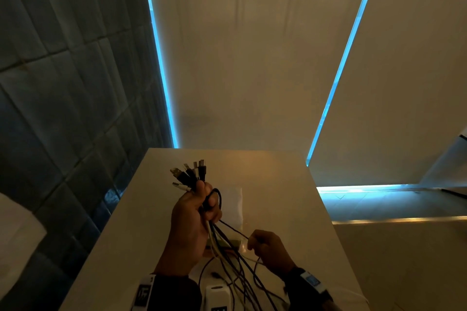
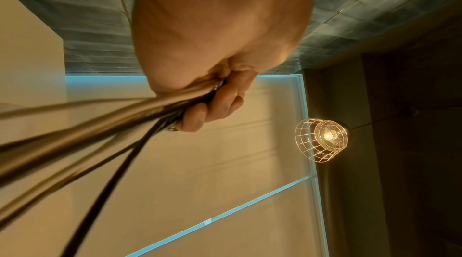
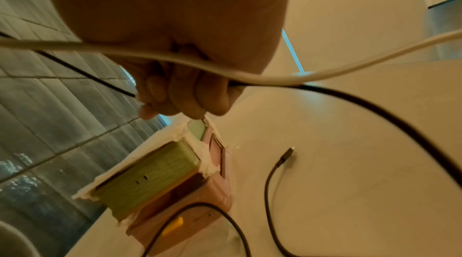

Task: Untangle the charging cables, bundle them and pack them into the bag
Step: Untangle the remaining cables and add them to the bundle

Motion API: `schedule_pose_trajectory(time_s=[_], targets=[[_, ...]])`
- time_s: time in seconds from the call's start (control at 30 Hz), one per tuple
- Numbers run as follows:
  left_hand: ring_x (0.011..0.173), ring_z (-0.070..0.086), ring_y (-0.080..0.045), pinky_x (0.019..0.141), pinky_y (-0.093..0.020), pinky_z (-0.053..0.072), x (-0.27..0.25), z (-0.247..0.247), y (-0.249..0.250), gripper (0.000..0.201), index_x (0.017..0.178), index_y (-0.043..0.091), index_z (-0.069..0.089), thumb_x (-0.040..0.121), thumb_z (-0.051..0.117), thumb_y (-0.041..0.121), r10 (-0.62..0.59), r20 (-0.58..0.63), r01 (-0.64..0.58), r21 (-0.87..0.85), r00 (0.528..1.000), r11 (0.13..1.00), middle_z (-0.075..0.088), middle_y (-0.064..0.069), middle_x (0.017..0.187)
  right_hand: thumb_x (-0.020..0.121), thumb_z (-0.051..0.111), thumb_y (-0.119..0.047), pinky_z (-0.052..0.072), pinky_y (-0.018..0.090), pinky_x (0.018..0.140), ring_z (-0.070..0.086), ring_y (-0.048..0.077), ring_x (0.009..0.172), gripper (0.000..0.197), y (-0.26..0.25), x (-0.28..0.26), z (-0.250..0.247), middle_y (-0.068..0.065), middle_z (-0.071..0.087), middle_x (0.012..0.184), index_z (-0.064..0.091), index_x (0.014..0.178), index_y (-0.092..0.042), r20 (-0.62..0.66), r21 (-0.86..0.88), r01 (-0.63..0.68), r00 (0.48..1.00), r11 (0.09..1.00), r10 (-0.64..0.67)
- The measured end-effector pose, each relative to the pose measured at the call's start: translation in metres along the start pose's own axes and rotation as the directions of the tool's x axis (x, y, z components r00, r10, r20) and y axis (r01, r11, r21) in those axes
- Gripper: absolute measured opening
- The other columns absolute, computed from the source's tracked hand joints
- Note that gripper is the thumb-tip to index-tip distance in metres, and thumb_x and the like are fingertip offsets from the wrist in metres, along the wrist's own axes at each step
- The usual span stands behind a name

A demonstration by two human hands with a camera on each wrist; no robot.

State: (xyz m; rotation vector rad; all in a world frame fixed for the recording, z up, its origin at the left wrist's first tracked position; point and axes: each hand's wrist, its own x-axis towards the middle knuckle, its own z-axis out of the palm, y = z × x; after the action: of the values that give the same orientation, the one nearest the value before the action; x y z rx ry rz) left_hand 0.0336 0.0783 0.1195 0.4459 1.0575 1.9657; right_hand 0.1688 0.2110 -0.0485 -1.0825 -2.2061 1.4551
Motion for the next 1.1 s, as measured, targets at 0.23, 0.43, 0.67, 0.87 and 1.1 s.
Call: schedule_pose_trajectory(time_s=[0.23, 0.43, 0.67, 0.87, 1.1], targets=[[0.053, 0.047, -0.016, 0.052, -0.027, 0.035, 0.005, -0.003, -0.007, 0.031, 0.073, 0.010, 0.046, 0.099, 0.038, 0.025, -0.057, -0.122, 0.064, 0.053, 0.991, 0.997, 0.055, -0.006, 0.064, 0.095, 0.054, -0.012, 0.031, 0.022, 0.046, 0.036, 0.007, 0.046, 0.018, -0.093, -0.013, -0.024, -0.005, 0.045, 0.055, 0.061, 0.082, -0.002, -0.197, 0.288, 0.232, 0.964, 0.929, -0.179], [0.075, 0.063, -0.026, 0.070, -0.038, 0.044, 0.004, 0.001, -0.009, 0.033, 0.080, 0.007, 0.055, 0.100, 0.037, 0.024, -0.055, -0.126, 0.062, 0.052, 0.990, 0.997, 0.072, -0.014, 0.079, 0.095, 0.051, -0.001, 0.031, 0.015, 0.048, 0.036, 0.002, 0.049, 0.015, -0.150, -0.046, -0.026, -0.010, 0.051, 0.057, 0.059, 0.083, -0.003, -0.046, 0.386, 0.415, 0.901, 0.824, -0.432], [0.053, 0.044, -0.016, 0.063, -0.033, 0.037, 0.001, 0.002, 0.001, 0.030, 0.073, 0.011, 0.045, 0.098, 0.037, 0.026, -0.004, -0.069, -0.007, -0.160, 0.998, 0.987, 0.049, -0.003, 0.065, 0.095, 0.050, -0.001, 0.032, 0.011, 0.050, 0.038, -0.002, 0.048, 0.019, -0.118, -0.040, -0.021, -0.013, 0.048, 0.054, 0.060, 0.080, -0.005, 0.127, 0.353, 0.250, 0.942, 0.902, -0.311], [0.045, 0.027, -0.009, 0.046, -0.024, 0.030, 0.001, 0.000, -0.003, 0.031, 0.070, 0.013, 0.040, 0.096, 0.037, 0.028, 0.016, -0.022, -0.018, -0.079, 1.000, 0.997, 0.036, 0.003, 0.059, 0.095, 0.049, 0.000, 0.033, 0.008, 0.051, 0.042, -0.003, 0.047, 0.019, -0.082, -0.027, -0.011, -0.015, 0.051, 0.052, 0.060, 0.079, -0.001, 0.114, 0.278, 0.213, 0.961, 0.937, -0.252], [0.041, 0.025, -0.006, 0.042, -0.021, 0.029, -0.001, 0.003, -0.004, 0.033, 0.070, 0.012, 0.040, 0.098, 0.034, 0.029, 0.009, 0.003, -0.009, -0.027, 1.000, 1.000, 0.034, 0.004, 0.055, 0.091, 0.053, 0.002, 0.037, 0.013, 0.060, 0.045, 0.003, 0.058, 0.020, -0.048, -0.015, -0.004, -0.005, 0.052, 0.063, 0.059, 0.072, -0.002, 0.073, 0.254, 0.184, 0.975, 0.950, -0.208]])
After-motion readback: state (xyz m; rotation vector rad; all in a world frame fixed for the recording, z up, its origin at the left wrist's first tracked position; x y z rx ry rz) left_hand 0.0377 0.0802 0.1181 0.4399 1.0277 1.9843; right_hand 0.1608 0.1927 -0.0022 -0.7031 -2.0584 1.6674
